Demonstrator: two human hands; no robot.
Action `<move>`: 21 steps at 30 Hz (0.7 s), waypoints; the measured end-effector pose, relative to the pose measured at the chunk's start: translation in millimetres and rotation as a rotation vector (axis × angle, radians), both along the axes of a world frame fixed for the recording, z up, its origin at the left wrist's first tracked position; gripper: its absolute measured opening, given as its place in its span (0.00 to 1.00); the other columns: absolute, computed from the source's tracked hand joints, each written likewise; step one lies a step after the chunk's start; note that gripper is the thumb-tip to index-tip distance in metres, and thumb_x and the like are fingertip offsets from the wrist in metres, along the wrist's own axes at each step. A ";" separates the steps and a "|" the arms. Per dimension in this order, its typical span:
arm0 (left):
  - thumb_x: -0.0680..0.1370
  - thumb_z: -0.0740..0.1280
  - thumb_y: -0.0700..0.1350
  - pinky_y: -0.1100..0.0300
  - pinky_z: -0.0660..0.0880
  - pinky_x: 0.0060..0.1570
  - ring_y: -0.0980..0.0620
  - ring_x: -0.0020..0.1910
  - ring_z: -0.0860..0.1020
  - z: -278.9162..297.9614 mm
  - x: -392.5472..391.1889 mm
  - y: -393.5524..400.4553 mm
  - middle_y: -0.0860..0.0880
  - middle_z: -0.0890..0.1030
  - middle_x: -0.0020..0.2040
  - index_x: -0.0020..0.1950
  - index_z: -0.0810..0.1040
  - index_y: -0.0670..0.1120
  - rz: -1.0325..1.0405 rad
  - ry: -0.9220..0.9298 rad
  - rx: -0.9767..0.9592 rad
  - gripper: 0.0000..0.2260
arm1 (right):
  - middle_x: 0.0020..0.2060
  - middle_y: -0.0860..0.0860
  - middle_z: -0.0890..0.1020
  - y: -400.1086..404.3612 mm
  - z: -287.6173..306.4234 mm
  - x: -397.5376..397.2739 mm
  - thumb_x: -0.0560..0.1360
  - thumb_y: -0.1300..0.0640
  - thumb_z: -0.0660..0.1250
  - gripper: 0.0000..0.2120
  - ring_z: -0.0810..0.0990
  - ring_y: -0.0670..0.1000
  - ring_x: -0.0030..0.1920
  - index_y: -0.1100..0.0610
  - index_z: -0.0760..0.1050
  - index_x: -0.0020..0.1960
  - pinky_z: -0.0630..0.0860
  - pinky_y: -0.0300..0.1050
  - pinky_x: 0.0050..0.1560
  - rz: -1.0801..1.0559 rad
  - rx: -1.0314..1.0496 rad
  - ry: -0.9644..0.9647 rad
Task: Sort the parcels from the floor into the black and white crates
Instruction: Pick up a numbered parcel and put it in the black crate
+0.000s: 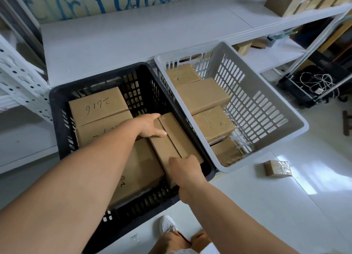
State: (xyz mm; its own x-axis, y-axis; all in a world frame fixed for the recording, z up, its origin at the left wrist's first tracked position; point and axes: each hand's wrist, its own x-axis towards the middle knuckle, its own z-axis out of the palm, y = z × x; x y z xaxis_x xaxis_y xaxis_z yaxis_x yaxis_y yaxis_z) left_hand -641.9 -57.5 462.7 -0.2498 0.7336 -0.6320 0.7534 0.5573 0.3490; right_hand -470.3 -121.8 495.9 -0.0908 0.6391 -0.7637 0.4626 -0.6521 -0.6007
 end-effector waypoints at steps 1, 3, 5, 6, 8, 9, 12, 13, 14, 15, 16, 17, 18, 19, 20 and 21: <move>0.75 0.69 0.58 0.50 0.60 0.70 0.43 0.75 0.59 -0.4 0.4 -0.7 0.47 0.57 0.78 0.79 0.50 0.53 -0.004 0.002 -0.003 0.39 | 0.61 0.64 0.74 -2.0 1.8 -1.0 0.63 0.50 0.61 0.31 0.75 0.65 0.61 0.66 0.70 0.62 0.74 0.59 0.61 0.039 0.030 -0.001; 0.75 0.68 0.58 0.50 0.61 0.70 0.43 0.75 0.59 -1.2 0.1 -0.8 0.47 0.57 0.78 0.79 0.49 0.54 -0.014 0.012 -0.013 0.39 | 0.69 0.61 0.65 -7.2 7.3 -2.0 0.73 0.51 0.60 0.27 0.68 0.61 0.68 0.64 0.65 0.67 0.69 0.56 0.66 0.151 0.043 -0.071; 0.75 0.67 0.59 0.50 0.61 0.71 0.43 0.75 0.59 -2.8 -1.2 -1.8 0.47 0.57 0.78 0.79 0.47 0.55 -0.018 0.016 -0.025 0.39 | 0.75 0.55 0.54 -6.2 6.3 -1.9 0.79 0.54 0.57 0.26 0.60 0.57 0.73 0.63 0.57 0.73 0.64 0.54 0.71 0.209 0.088 -0.065; 0.75 0.67 0.60 0.50 0.61 0.71 0.43 0.75 0.60 -4.1 -1.7 -2.4 0.47 0.57 0.78 0.78 0.47 0.56 -0.018 0.016 -0.028 0.39 | 0.77 0.53 0.49 -5.3 4.9 -0.5 0.80 0.54 0.57 0.28 0.56 0.56 0.75 0.62 0.53 0.76 0.62 0.54 0.72 0.254 0.128 -0.064; 0.75 0.66 0.60 0.50 0.62 0.71 0.43 0.75 0.60 -6.9 -2.1 -4.1 0.46 0.57 0.78 0.78 0.46 0.56 -0.021 0.020 -0.025 0.39 | 0.78 0.50 0.44 1.8 0.7 -2.6 0.81 0.53 0.57 0.32 0.49 0.54 0.77 0.59 0.46 0.78 0.60 0.53 0.73 0.346 0.173 -0.068; 0.75 0.66 0.60 0.50 0.62 0.71 0.43 0.74 0.60 -7.8 -2.2 -4.8 0.46 0.57 0.78 0.78 0.46 0.56 -0.021 0.018 -0.021 0.39 | 0.78 0.50 0.42 7.2 -1.1 -4.2 0.81 0.52 0.58 0.33 0.45 0.54 0.78 0.57 0.44 0.79 0.57 0.52 0.75 0.406 0.189 -0.099; 0.76 0.65 0.60 0.50 0.61 0.70 0.43 0.75 0.60 -7.1 -2.3 -7.4 0.46 0.57 0.78 0.78 0.47 0.56 -0.011 -0.001 -0.006 0.38 | 0.78 0.52 0.42 22.1 -13.7 -9.1 0.79 0.51 0.62 0.37 0.39 0.56 0.78 0.51 0.42 0.79 0.48 0.55 0.76 0.669 0.292 -0.278; 0.76 0.65 0.60 0.50 0.61 0.70 0.43 0.75 0.60 -7.1 -2.0 -8.4 0.46 0.57 0.78 0.78 0.48 0.56 -0.012 0.000 -0.001 0.37 | 0.78 0.53 0.42 25.4 -18.7 -9.0 0.77 0.50 0.64 0.39 0.38 0.57 0.77 0.49 0.42 0.79 0.47 0.57 0.75 0.751 0.316 -0.321; 0.77 0.64 0.60 0.50 0.60 0.70 0.43 0.75 0.59 -7.6 -1.5 -9.5 0.46 0.57 0.78 0.79 0.49 0.55 -0.021 0.009 -0.002 0.36 | 0.78 0.52 0.41 27.1 -23.5 -8.8 0.76 0.50 0.65 0.40 0.38 0.58 0.77 0.47 0.43 0.78 0.46 0.59 0.75 0.816 0.326 -0.356; 0.77 0.62 0.60 0.51 0.59 0.70 0.43 0.75 0.59 -8.7 -0.3 -11.1 0.46 0.57 0.78 0.79 0.51 0.53 -0.039 0.025 -0.015 0.35 | 0.78 0.52 0.41 27.3 -28.3 -8.3 0.76 0.50 0.66 0.40 0.39 0.59 0.77 0.45 0.44 0.78 0.45 0.60 0.74 0.868 0.311 -0.368; 0.78 0.61 0.61 0.51 0.59 0.71 0.43 0.75 0.58 -10.2 1.2 -12.5 0.45 0.57 0.78 0.78 0.52 0.51 -0.061 0.043 -0.034 0.34 | 0.78 0.51 0.41 26.0 -31.4 -8.1 0.75 0.50 0.66 0.40 0.40 0.59 0.77 0.45 0.45 0.78 0.45 0.61 0.73 0.909 0.281 -0.375; 0.78 0.59 0.62 0.50 0.58 0.71 0.43 0.76 0.58 -11.8 2.1 -13.3 0.45 0.56 0.78 0.78 0.53 0.50 -0.076 0.056 -0.052 0.33 | 0.78 0.51 0.40 24.2 -33.8 -8.0 0.75 0.51 0.66 0.39 0.41 0.60 0.77 0.45 0.46 0.78 0.47 0.61 0.73 0.930 0.262 -0.383; 0.79 0.57 0.62 0.50 0.58 0.72 0.43 0.76 0.57 -12.7 1.8 -13.0 0.45 0.56 0.78 0.78 0.53 0.50 -0.083 0.063 -0.067 0.32 | 0.78 0.50 0.39 22.2 -35.8 -8.1 0.76 0.52 0.66 0.39 0.42 0.60 0.77 0.45 0.45 0.78 0.49 0.61 0.73 0.941 0.252 -0.393; 0.80 0.55 0.61 0.50 0.58 0.72 0.44 0.76 0.57 -12.0 0.6 -11.9 0.45 0.57 0.78 0.78 0.54 0.49 -0.092 0.069 -0.078 0.30 | 0.77 0.50 0.39 20.9 -37.6 -8.6 0.76 0.53 0.66 0.39 0.43 0.61 0.77 0.45 0.45 0.78 0.50 0.61 0.73 0.949 0.257 -0.408; 0.81 0.54 0.60 0.50 0.59 0.71 0.44 0.75 0.59 -10.1 -1.2 -10.3 0.45 0.59 0.77 0.77 0.57 0.49 -0.107 0.073 -0.083 0.28 | 0.77 0.51 0.39 20.3 -38.0 -8.9 0.76 0.54 0.65 0.39 0.43 0.61 0.77 0.45 0.44 0.78 0.51 0.60 0.73 0.955 0.272 -0.425; 0.82 0.53 0.58 0.51 0.62 0.69 0.44 0.73 0.62 -7.7 -2.8 -8.4 0.46 0.62 0.76 0.76 0.61 0.49 -0.125 0.074 -0.088 0.25 | 0.77 0.51 0.40 20.5 -37.9 -9.3 0.76 0.55 0.65 0.39 0.44 0.61 0.76 0.46 0.45 0.78 0.52 0.60 0.73 0.965 0.298 -0.441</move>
State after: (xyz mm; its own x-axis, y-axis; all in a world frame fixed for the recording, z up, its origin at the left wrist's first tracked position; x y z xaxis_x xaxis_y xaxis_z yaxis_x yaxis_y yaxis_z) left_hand -644.7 -65.9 455.0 -0.2085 0.7047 -0.6781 0.8406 0.4835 0.2441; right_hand -479.6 -101.3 458.1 -0.4084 0.6104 -0.6787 0.9121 0.2425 -0.3307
